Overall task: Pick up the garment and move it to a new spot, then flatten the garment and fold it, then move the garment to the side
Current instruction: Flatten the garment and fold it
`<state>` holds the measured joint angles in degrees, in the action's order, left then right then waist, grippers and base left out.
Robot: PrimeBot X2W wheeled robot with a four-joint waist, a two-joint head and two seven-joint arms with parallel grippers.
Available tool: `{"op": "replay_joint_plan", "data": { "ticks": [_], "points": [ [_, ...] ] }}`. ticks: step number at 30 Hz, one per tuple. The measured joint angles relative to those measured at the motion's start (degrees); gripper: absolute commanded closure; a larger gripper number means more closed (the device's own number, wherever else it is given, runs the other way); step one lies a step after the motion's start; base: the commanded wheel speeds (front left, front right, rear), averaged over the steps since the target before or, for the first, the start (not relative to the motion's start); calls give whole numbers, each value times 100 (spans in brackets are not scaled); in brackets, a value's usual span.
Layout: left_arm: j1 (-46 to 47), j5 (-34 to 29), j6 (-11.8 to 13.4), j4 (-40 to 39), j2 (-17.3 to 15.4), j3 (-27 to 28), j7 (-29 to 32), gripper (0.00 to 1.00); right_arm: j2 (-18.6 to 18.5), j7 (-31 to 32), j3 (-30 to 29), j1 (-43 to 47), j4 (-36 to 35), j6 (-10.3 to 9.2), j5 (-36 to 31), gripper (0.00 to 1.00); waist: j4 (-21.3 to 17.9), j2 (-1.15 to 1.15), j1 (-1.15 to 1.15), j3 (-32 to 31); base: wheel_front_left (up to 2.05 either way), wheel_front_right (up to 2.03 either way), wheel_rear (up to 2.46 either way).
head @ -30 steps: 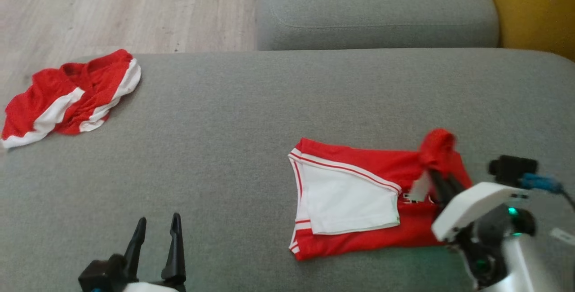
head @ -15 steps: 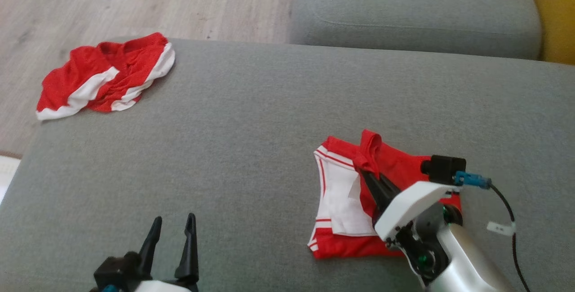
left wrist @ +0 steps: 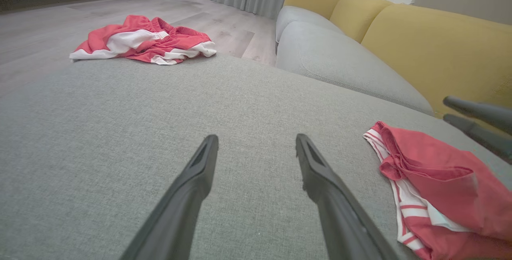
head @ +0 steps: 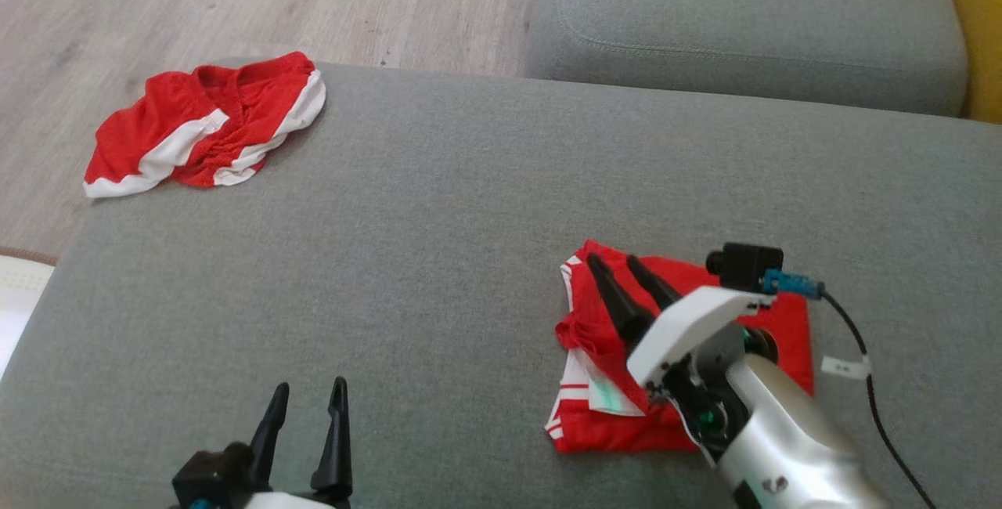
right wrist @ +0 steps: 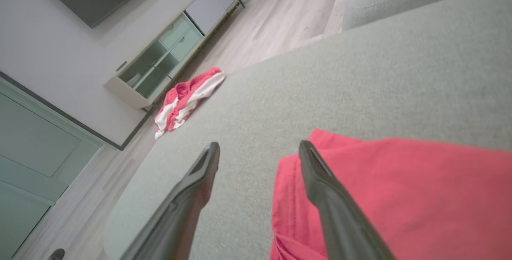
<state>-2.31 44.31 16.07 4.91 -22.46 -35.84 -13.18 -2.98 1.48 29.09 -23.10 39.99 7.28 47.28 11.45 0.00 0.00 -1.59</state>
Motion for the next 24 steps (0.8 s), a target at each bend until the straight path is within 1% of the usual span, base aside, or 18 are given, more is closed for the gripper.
{"op": "replay_joint_plan", "data": {
  "ticks": [5, 8, 11, 17, 21, 24],
  "points": [
    [1, 0, -1, 2, 14, -32, 0, 0, -1, -358, 82, -310, 38, 1, 4, 0, -107, 0, 0, -51, 0, 0, 0],
    [17, 0, -20, 30, 18, -40, 0, 0, -1, -634, -48, -463, 131, 1, -437, 0, -180, 0, 0, -82, 0, 0, 0],
    [90, -1, -44, 37, 21, -43, -1, 0, -3, -762, -398, -516, 147, 1, -778, 0, -252, 0, 0, -119, 0, 0, 0],
    [144, -4, -36, 31, 21, -37, -2, 0, -31, -896, -1328, -424, 41, 1, -1983, 0, -417, 0, 0, -157, 0, 0, 0],
    [144, -18, -36, 16, 20, -37, -8, 0, -57, -793, -1825, 16, -277, 1, -2614, 0, -500, 0, 0, -138, 0, 0, 0],
    [144, -18, -36, 13, 20, -40, -8, 0, -54, -664, -2041, 505, -530, 1, -3010, 0, -523, 0, 0, -109, 0, 0, 0]
  ]
}}
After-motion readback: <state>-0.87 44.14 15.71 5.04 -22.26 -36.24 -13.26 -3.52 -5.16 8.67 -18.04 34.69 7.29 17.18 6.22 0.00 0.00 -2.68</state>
